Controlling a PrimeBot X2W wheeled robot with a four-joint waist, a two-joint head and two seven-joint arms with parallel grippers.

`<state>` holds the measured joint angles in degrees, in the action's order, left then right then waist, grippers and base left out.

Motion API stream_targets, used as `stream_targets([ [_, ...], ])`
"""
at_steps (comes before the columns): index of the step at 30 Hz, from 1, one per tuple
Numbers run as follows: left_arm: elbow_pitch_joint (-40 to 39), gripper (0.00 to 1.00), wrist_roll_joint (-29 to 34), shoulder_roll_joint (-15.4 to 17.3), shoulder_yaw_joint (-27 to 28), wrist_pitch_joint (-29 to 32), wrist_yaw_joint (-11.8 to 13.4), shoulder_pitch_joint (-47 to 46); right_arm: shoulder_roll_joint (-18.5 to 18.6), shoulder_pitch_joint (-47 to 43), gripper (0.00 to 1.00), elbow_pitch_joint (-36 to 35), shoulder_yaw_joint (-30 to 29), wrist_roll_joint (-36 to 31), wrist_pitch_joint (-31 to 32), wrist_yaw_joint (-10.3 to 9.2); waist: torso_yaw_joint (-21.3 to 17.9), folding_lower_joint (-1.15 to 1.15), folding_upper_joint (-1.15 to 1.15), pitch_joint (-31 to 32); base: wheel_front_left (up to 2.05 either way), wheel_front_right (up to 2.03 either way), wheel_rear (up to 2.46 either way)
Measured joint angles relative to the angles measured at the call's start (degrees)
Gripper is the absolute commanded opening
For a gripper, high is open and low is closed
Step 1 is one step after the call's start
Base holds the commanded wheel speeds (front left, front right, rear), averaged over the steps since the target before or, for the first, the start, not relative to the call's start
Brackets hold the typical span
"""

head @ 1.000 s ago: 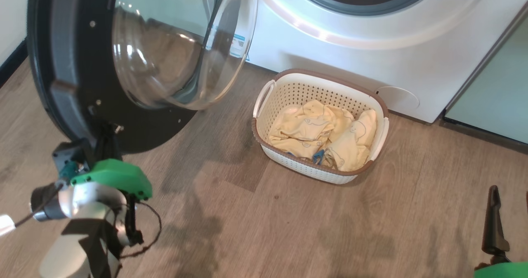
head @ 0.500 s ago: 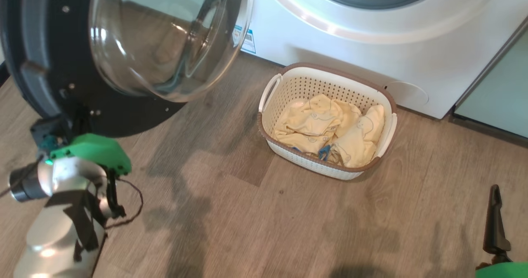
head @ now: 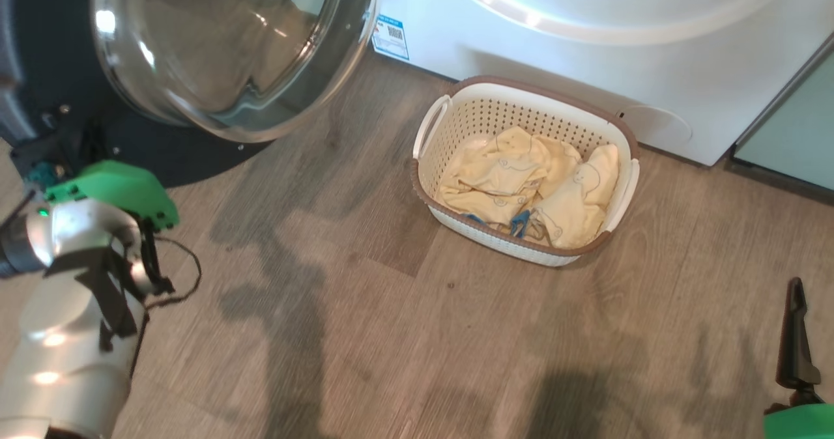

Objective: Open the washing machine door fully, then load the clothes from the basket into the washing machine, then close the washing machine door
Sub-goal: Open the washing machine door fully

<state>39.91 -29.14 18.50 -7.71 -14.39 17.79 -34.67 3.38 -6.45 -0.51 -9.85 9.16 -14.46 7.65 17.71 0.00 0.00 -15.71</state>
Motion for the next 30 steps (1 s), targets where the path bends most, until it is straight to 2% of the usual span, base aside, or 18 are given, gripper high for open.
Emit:
stream_targets([
  [19,7.27,0.0,5.94,1.74,3.21,-0.01,-2.45,-8.4,1.68,2.4,1.0,0.0,0.42,0.35,0.0,0.0,-0.48,0.0,0.0,-2.83,0.0,0.0,0.0],
  [30,6.47,0.0,8.22,1.75,5.99,-0.09,-3.58,-8.9,1.7,2.58,1.0,0.69,0.34,0.35,0.0,0.0,-0.31,0.0,0.0,-2.87,0.0,0.0,0.0],
])
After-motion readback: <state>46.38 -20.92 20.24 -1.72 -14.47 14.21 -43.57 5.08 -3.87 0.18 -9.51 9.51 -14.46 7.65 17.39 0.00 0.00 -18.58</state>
